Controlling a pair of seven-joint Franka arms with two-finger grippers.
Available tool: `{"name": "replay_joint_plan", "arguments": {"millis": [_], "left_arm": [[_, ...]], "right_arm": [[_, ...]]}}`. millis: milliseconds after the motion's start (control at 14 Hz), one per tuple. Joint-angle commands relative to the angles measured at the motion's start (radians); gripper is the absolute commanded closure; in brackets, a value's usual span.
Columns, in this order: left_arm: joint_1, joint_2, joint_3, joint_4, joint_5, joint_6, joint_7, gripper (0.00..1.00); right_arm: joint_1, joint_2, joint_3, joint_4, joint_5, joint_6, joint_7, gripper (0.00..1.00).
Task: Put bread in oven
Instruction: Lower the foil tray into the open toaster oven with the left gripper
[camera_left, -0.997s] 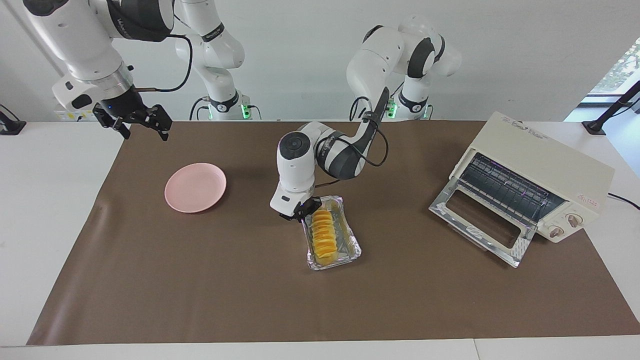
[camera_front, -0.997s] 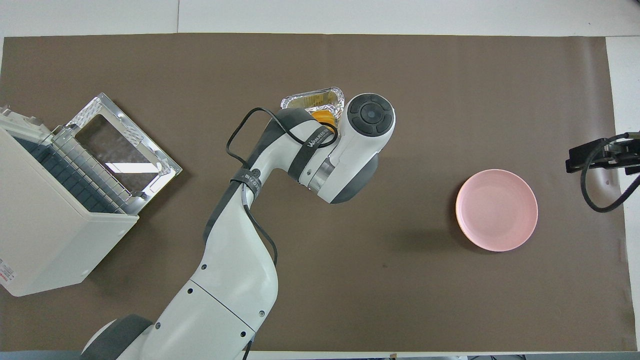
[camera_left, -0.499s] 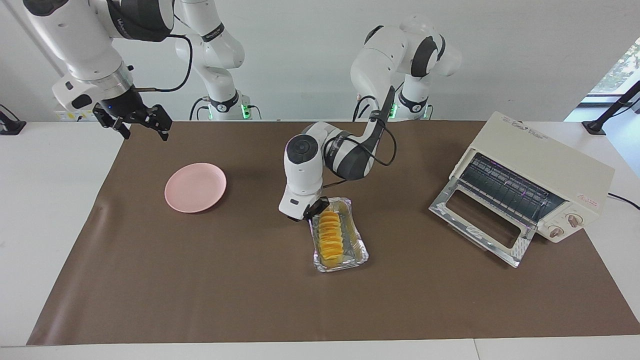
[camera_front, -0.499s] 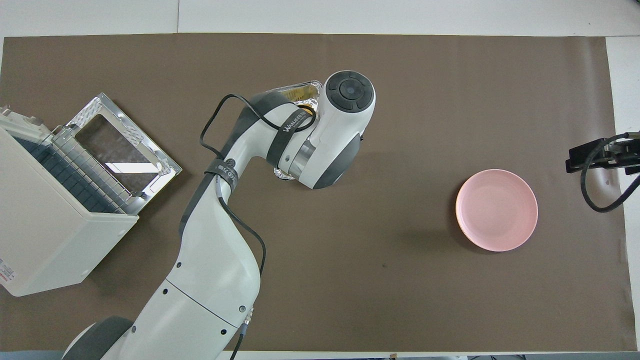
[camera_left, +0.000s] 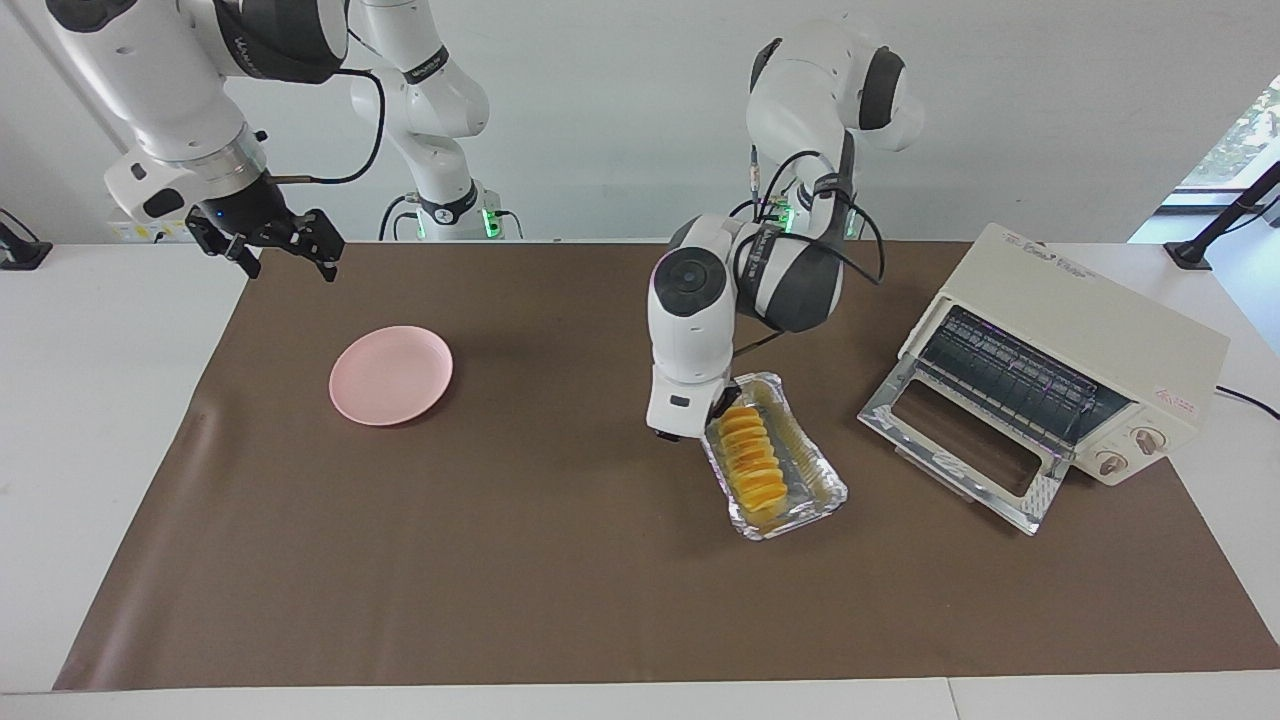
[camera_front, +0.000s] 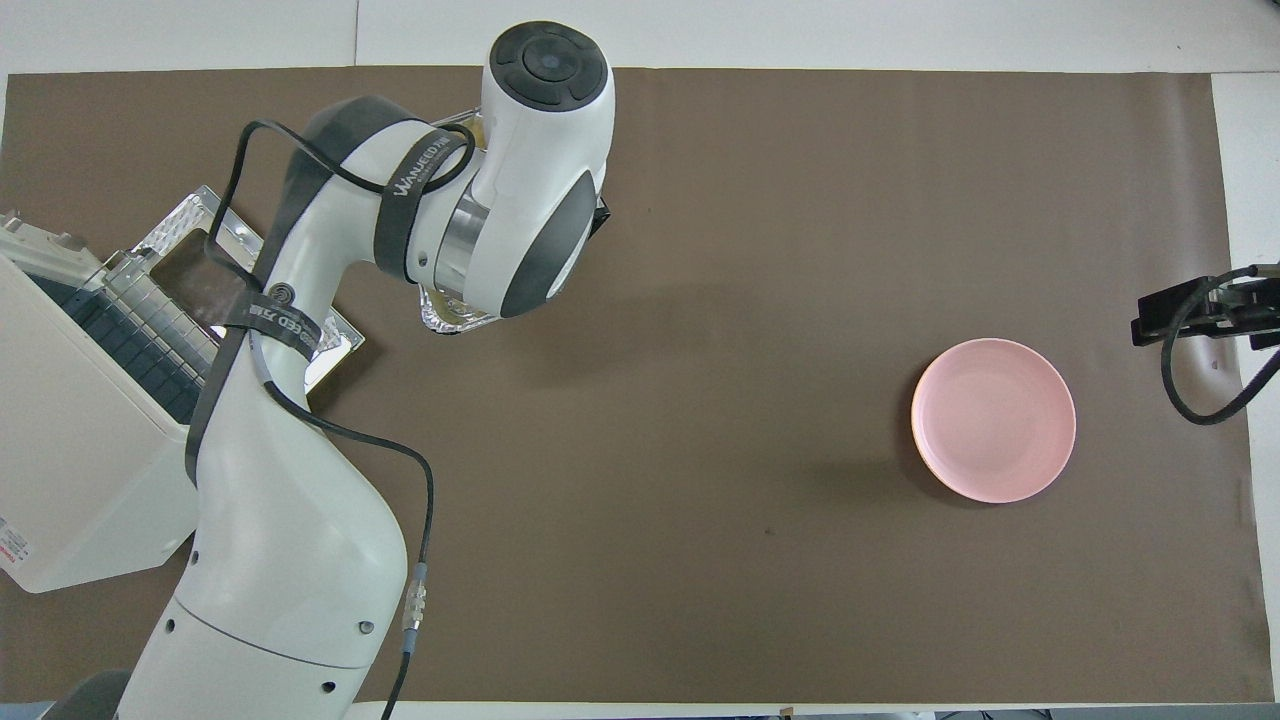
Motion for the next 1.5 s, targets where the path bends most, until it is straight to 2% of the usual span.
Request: {"name": "replay_joint_plan", "arguments": {"millis": [0, 285, 427, 783, 1068, 1425], "left_arm": [[0.015, -0.024, 0.075, -0.062, -0.020, -0.032, -0.031, 1.00], [0.121, -0.057, 0.090, -0.149, -0.025, -0.063, -0.031, 1.00], [0.147, -0.091, 0.092, -0.230, -0.023, -0.035, -0.034, 1.00], [0.176, -0.128, 0.096, -0.323, -0.022, 0.061, -0.031, 1.00], [0.210, -0.147, 0.101, -0.379, -0.020, 0.127, -0.022, 1.00], [0.250, -0.153, 0.104, -0.381, -0.017, 0.114, 0.022, 1.00]], "right_arm": [[-0.008, -0.006, 0.006, 0.001, 0.012, -0.016, 0.007, 0.00], [-0.008, -0.006, 0.006, 0.001, 0.012, -0.016, 0.007, 0.00], [-0.008, -0.006, 0.006, 0.001, 0.012, -0.016, 0.007, 0.00], [-0.008, -0.006, 0.006, 0.001, 0.012, -0.016, 0.007, 0.00], [-0.007, -0.006, 0.006, 0.001, 0.012, -0.016, 0.007, 0.00], [-0.007, -0.006, 0.006, 0.001, 0.012, -0.016, 0.007, 0.00]]}}
